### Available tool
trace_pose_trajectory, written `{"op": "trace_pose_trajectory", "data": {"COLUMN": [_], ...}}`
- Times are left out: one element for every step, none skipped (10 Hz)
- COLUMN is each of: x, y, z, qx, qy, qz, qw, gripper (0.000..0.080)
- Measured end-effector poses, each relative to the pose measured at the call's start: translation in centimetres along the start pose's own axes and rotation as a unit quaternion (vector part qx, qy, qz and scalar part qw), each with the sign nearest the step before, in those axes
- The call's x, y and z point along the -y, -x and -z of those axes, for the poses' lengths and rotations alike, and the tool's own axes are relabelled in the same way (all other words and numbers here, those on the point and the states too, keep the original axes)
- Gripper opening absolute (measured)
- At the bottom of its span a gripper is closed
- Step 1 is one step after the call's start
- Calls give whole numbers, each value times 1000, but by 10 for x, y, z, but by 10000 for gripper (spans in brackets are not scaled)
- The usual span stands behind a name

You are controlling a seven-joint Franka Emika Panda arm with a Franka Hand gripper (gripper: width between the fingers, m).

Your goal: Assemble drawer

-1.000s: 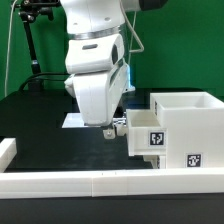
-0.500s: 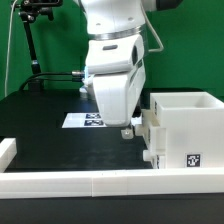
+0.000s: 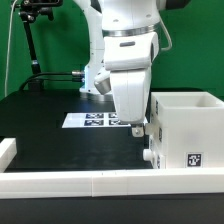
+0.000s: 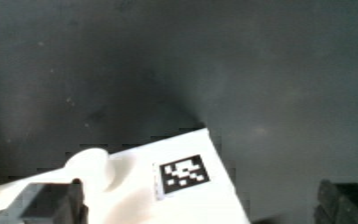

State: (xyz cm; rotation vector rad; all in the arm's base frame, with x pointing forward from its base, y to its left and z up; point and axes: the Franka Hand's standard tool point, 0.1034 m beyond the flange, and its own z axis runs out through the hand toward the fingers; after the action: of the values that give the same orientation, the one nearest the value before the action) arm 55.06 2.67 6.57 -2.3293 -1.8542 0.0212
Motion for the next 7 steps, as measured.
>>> {"op": "trace_pose_trajectory", "data": {"x": [1, 6, 14, 23, 31, 42, 48], "y": [8, 22, 37, 45, 51, 54, 55], "z": [-1, -2, 0, 1, 1, 0, -2], "qx": [1, 3, 6, 8, 9, 11, 12], "qy": [-2, 0, -1, -3, 1, 1, -4], "qz": [-6, -16, -29, -37, -49, -62, -79], "qw": [1000, 1000, 1000, 999, 999, 998, 997], "gripper": [649, 649, 649, 649, 649, 649, 649]}}
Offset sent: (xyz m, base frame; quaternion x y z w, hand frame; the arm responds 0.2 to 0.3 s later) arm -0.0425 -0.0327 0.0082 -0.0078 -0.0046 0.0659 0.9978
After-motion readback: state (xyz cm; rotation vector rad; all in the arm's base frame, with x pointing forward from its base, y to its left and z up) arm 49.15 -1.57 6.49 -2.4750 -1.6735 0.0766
